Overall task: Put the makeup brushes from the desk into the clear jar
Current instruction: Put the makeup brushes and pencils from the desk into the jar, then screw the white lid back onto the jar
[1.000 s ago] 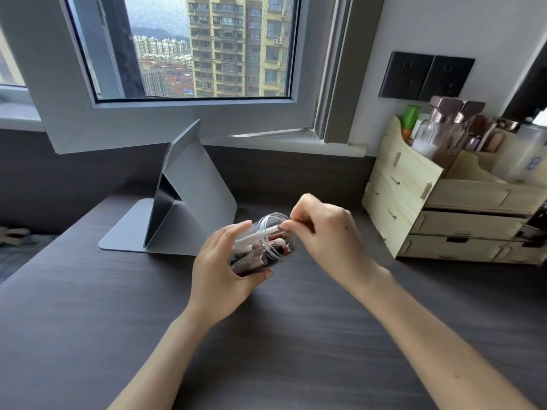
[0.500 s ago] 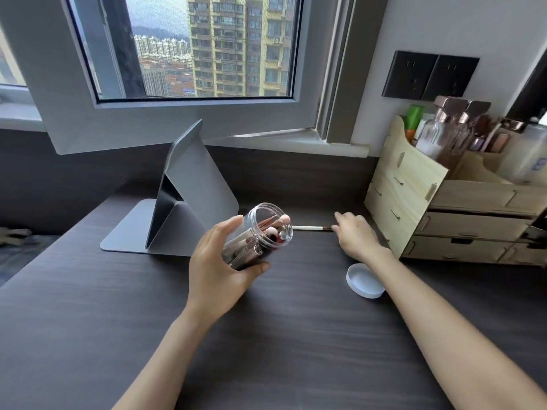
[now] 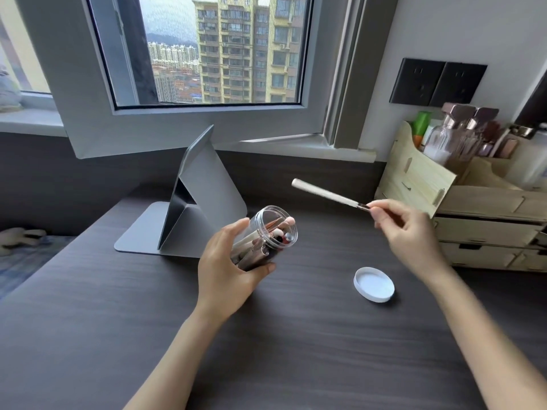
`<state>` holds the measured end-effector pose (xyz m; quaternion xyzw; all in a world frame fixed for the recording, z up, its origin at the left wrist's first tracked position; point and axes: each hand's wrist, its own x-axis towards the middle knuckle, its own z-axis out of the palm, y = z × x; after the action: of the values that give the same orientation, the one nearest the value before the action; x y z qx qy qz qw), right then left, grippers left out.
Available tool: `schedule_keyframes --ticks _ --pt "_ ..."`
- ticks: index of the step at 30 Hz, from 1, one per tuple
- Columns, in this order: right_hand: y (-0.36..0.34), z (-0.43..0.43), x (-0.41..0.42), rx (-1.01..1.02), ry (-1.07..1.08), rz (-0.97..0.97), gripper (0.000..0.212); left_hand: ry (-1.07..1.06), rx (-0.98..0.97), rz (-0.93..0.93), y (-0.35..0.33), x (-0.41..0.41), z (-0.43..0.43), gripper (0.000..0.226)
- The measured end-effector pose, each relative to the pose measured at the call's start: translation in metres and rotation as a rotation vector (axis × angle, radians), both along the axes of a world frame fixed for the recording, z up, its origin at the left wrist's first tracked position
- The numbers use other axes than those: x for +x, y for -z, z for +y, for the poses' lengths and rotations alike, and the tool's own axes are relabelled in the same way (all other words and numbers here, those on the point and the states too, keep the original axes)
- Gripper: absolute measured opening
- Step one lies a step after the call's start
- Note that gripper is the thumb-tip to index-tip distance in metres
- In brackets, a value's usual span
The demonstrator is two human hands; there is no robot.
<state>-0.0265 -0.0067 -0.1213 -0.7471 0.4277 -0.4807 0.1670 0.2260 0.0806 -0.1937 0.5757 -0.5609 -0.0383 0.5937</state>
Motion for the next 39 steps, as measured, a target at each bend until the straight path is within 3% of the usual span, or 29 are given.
schedule_keyframes --ticks 7,13,17,20,22,24,26,28,34,39 --pt "-0.038 0.037 0.028 -0.285 -0.098 0.367 0.016 0.032 0.007 -0.066 0.0 -0.002 0.001 0.077" --pt "-0.024 0.039 0.089 -0.23 -0.202 0.392 0.013 0.047 0.021 -0.112 -0.001 -0.005 0.004 0.076" --pt "-0.015 0.037 0.097 -0.317 -0.177 0.389 0.014 0.034 0.035 -0.059 -0.004 -0.005 0.005 0.077" --pt "-0.017 0.036 0.072 -0.156 -0.161 0.139 0.019 0.029 0.033 0.007 -0.002 -0.003 0.004 0.077" --pt "-0.008 0.033 0.04 -0.075 -0.051 0.118 0.018 0.038 0.036 0.051 0.0 -0.001 0.002 0.076" --pt "0.012 0.027 0.004 0.048 0.094 0.332 0.019 0.051 0.034 0.078 0.0 -0.001 0.002 0.074" --pt "0.034 0.027 -0.025 0.287 0.177 0.581 0.049 0.069 0.034 0.113 -0.001 -0.004 0.003 0.073" --pt "0.053 0.028 -0.04 0.428 0.184 0.668 0.074 0.095 0.035 0.15 -0.002 -0.006 0.003 0.071" --pt "0.075 0.03 -0.037 0.394 0.141 0.501 0.072 0.173 0.089 0.331 -0.003 -0.016 0.006 0.074" --pt "0.037 0.043 -0.021 0.313 -0.029 0.236 0.068 0.238 0.13 0.364 -0.011 -0.023 0.01 0.078"
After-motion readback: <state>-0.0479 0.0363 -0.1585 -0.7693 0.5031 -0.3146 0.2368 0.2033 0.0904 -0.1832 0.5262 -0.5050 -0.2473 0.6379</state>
